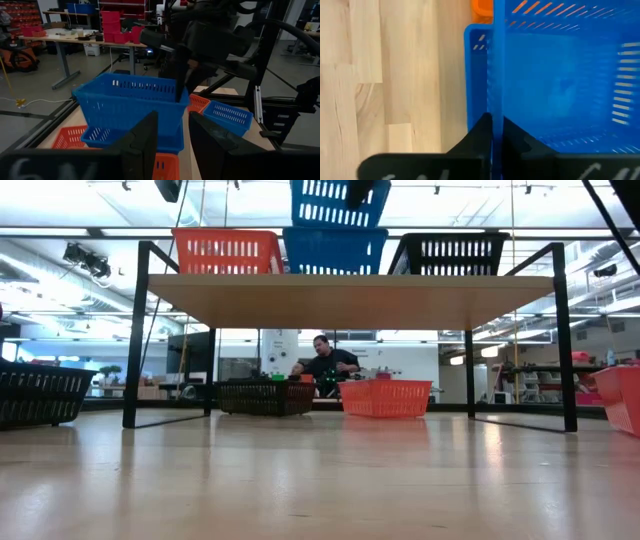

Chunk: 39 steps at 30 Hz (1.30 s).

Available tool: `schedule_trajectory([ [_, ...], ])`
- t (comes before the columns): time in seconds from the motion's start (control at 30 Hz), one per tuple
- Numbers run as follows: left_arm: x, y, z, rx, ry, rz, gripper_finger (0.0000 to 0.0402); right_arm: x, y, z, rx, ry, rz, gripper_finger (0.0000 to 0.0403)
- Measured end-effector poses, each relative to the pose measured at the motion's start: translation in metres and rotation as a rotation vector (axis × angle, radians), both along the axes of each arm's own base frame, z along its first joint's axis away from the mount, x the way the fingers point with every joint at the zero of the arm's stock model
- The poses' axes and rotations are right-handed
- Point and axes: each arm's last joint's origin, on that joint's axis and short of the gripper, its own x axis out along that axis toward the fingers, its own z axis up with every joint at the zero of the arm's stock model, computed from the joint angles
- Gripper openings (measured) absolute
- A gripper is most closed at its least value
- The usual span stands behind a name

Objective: Stack baskets on shelf by color
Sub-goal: Stack the left blue bin on top of the blue bin on the shelf, then stack the bottom orange bin on top of the orange bin on the shelf

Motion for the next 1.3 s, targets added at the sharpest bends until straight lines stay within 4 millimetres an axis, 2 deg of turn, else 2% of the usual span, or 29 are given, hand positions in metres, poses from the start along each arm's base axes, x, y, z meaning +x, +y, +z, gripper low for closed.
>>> schedule_trajectory([
  [0.27, 0.0, 0.0, 0.0, -0.001, 0.0, 0.0, 0.0117, 0.0, -0.001, 0.0, 0.0, 0.0, -0.002, 0.0074],
  [0.6, 0.0, 0.0, -0.001, -0.001, 0.005, 0.0, 0.0117, -0.003, 0.004, 0.002, 0.043, -0.004, -0.023, 0.0093],
  [0.8, 0.0, 0.0, -0.001, 0.0, 0.005, 0.0, 0.0117, -0.009, 0.026, 0.002, 0.144, -0.009, -0.064, 0.0104],
  [1.3, 0.0, 0.0, -0.001, -0.002, 0.005, 0.0, 0.0117, -0.04, 0.106, 0.002, 0.257, -0.02, -0.099, 0.0106],
])
